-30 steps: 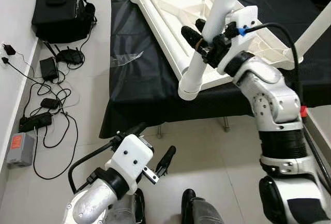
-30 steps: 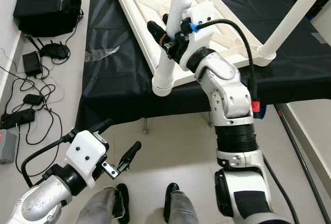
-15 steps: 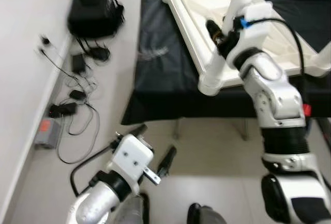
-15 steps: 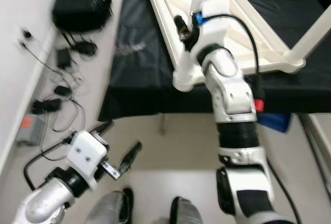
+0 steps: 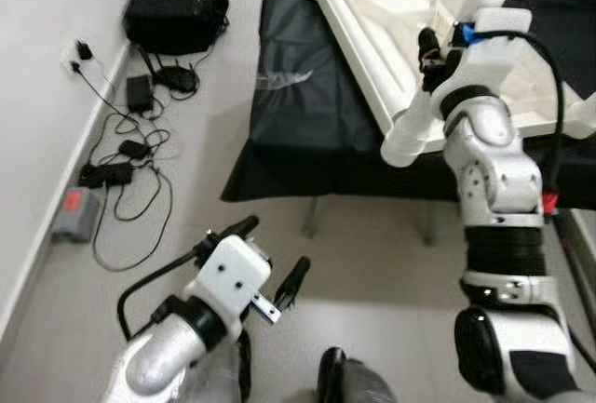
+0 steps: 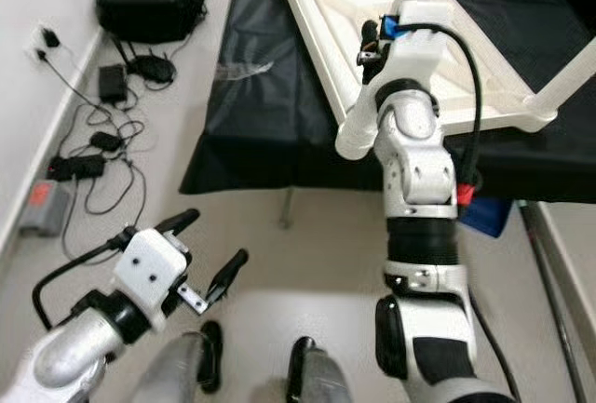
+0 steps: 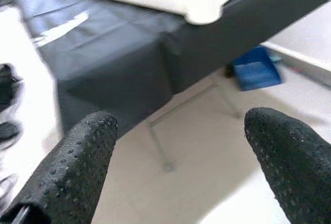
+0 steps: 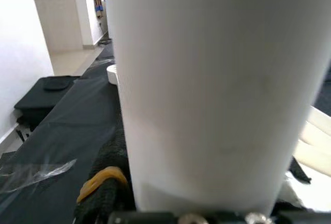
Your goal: Building children table
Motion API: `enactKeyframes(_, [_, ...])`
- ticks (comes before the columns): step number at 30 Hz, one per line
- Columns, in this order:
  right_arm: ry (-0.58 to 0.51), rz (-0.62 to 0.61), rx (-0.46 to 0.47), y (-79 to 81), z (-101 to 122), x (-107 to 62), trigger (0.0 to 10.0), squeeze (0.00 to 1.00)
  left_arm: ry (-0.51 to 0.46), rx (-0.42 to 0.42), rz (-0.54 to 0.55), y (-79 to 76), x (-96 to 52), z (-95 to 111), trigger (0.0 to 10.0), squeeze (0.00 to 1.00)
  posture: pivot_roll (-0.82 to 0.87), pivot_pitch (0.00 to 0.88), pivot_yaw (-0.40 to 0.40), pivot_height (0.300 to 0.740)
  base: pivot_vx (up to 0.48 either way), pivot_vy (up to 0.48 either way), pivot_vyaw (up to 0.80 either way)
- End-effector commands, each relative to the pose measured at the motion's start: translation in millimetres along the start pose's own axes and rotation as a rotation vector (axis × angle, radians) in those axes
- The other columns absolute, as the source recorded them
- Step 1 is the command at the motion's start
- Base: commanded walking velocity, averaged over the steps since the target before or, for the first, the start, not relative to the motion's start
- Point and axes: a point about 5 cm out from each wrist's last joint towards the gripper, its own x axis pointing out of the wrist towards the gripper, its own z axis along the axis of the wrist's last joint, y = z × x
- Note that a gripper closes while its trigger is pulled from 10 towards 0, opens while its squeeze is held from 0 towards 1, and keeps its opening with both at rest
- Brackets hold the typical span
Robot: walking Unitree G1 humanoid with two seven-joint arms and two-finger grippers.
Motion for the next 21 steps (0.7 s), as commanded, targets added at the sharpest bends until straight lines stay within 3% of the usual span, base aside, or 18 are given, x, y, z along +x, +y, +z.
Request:
enactKeyframes(1, [0.087,-0.073,0.001,-6.2,-20,-0.7,10.0,0.00,0.017,-0.010,-0.013,-3.5,-1.6,-3,10.0,0.00,0.17,0.313,-0.051,0.740,0.000,0.000,0.00])
enactKeyframes(13, [0.084,-0.222,0.070,-6.6,-17,5.5,10.0,0.00,0.015,-0.004,-0.006,0.5,1.0,-2,10.0,0.00,0.17,0.341,-0.043,0.740,0.000,0.000,0.00])
enactKeyframes(21, [-0.004,-0.338,0.110,-12.6,1,8.7,10.0,0.00,0.005,0.003,-0.004,1.7,5.3,-1,10.0,0.00,0.17,0.335,-0.043,0.740,0.000,0.000,0.00])
